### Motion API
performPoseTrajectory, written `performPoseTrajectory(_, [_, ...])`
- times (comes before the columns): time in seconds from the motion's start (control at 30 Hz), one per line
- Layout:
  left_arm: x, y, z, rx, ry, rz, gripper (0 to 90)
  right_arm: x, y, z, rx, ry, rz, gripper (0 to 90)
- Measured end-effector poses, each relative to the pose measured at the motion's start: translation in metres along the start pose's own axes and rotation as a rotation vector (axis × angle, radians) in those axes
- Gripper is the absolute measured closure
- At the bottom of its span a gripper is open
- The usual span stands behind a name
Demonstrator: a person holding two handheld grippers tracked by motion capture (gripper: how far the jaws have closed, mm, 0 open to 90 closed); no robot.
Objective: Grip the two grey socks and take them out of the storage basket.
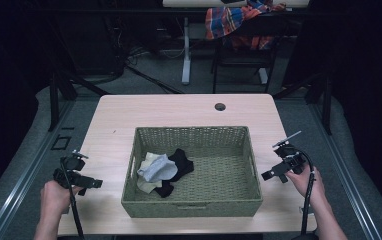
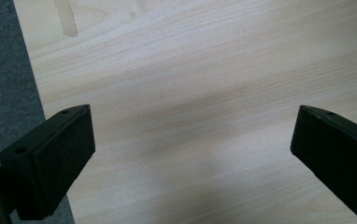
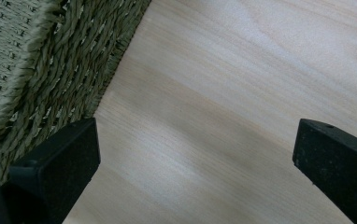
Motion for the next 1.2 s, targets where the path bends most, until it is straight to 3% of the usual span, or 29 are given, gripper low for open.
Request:
performPoseTrajectory(0.03, [0.000,0.000,0.000,-0.002,0.004,0.000,0.2,-0.002,0.001,0.001,-0.024,-0.034,0.005,0.5])
performPoseTrajectory(0.07, [0.000,0.000,0.000,0.000,0.006,0.002,0.2,-0.002,0.001,0.000,-0.014,-0.023,0.011,0.5])
performPoseTrajectory(0.17, [0.001,0.001,0.000,0.010,-0.003,0.006,0.2,-0.004,0.003,0.001,-0.041,-0.056,0.013,0.5])
performPoseTrajectory(0.2, [0.000,0.001,0.000,0.011,-0.002,0.005,0.2,-0.002,0.001,0.000,-0.020,-0.026,0.009,0.5])
performPoseTrajectory(0.27, [0.000,0.001,-0.001,0.015,-0.002,0.002,0.2,-0.002,0.001,0.000,-0.019,-0.023,0.014,0.5])
performPoseTrajectory(0.33, [0.000,0.001,-0.001,0.020,0.002,-0.005,0.2,-0.002,0.001,0.001,-0.022,-0.025,0.016,0.5])
performPoseTrajectory(0.4, [-0.002,0.001,-0.001,0.023,-0.002,-0.005,0.2,-0.004,0.002,0.002,-0.048,-0.059,0.015,0.6])
performPoseTrajectory(0.47, [-0.001,0.001,-0.001,0.012,-0.007,0.002,0.2,-0.001,-0.001,0.001,-0.016,-0.023,-0.006,0.5])
performPoseTrajectory(0.53, [-0.001,0.003,0.000,0.015,-0.036,0.016,0.2,-0.002,0.001,0.001,-0.038,-0.039,0.013,0.5])
performPoseTrajectory(0.57, [0.000,0.003,-0.001,0.015,-0.035,0.002,0.2,-0.001,-0.001,0.001,-0.017,-0.017,-0.001,0.5])
performPoseTrajectory(0.63, [-0.002,0.002,-0.001,-0.004,-0.037,0.006,0.2,-0.004,0.003,0.002,-0.039,-0.053,0.007,0.5])
performPoseTrajectory(0.67, [-0.003,0.002,-0.001,-0.007,-0.032,0.007,0.2,-0.002,0.002,0.001,-0.015,-0.024,0.008,0.5])
performPoseTrajectory(0.73, [-0.005,0.001,0.000,-0.018,-0.037,-0.002,0.2,-0.002,0.001,0.000,-0.027,-0.030,0.008,0.5])
performPoseTrajectory(0.83, [-0.010,0.001,-0.002,-0.033,-0.035,0.019,0.1,-0.001,0.000,-0.001,-0.050,-0.062,-0.003,0.5])
performPoseTrajectory(0.87, [-0.013,0.001,-0.003,-0.033,-0.032,0.017,0.1,0.001,0.000,-0.001,-0.030,-0.039,0.012,0.4])
performPoseTrajectory(0.93, [-0.017,0.003,-0.005,-0.015,-0.032,0.015,0.1,-0.001,0.003,0.001,-0.047,-0.076,0.012,0.4])
performPoseTrajectory(0.97, [-0.019,0.004,-0.007,-0.009,-0.028,0.004,0.0,0.003,0.000,-0.001,-0.001,-0.013,-0.006,0.5])
performPoseTrajectory(1.03, [-0.021,0.006,-0.009,0.000,-0.027,0.001,0.0,0.001,0.001,0.000,-0.018,-0.039,0.016,0.4])
performPoseTrajectory(1.13, [-0.026,0.008,-0.010,0.017,-0.041,-0.005,0.1,0.001,0.000,0.000,-0.026,-0.046,0.001,0.4])
performPoseTrajectory(1.2, [-0.031,0.010,-0.013,0.011,-0.016,0.001,0.2,0.002,0.001,0.000,-0.024,-0.048,0.004,0.4])
Point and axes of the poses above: each handheld gripper's, and its own axes: x roughly forward along the jaws, z roughly out of its underside, y roughly to its right, the point moved 7 cm from there along x, roughly forward along the jaws, and after that the axes turned 2 degrees about -z, right-handed, at the moved point
